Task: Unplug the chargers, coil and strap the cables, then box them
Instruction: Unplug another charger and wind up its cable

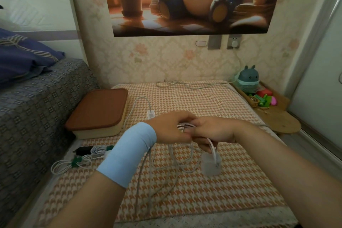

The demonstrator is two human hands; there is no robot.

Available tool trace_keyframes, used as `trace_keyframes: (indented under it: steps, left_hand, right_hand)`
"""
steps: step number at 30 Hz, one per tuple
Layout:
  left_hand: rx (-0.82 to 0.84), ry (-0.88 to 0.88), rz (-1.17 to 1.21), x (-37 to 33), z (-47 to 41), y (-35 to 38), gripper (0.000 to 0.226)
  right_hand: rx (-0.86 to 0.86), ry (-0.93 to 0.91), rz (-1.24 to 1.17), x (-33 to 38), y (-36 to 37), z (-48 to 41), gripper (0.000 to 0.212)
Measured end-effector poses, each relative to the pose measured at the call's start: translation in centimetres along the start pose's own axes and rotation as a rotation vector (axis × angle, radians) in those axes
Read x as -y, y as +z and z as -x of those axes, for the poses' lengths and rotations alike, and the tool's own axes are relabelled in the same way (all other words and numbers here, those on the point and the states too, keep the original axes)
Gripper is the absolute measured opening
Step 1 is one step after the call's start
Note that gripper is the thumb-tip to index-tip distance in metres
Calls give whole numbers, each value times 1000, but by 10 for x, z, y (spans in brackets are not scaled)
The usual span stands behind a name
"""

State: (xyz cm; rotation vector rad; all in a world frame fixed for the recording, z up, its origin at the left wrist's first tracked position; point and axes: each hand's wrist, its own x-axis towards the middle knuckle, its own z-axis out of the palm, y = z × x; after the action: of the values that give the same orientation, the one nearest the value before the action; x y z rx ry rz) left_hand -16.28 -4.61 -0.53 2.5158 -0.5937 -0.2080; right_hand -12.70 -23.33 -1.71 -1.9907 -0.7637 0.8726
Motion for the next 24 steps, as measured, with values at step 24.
trace_keyframes:
  steps: [24]
  left_hand:
    - [-106,-294,-36,43,14,-30,50]
  right_hand:
    - [-78,107,-251,-22,-9,3,33]
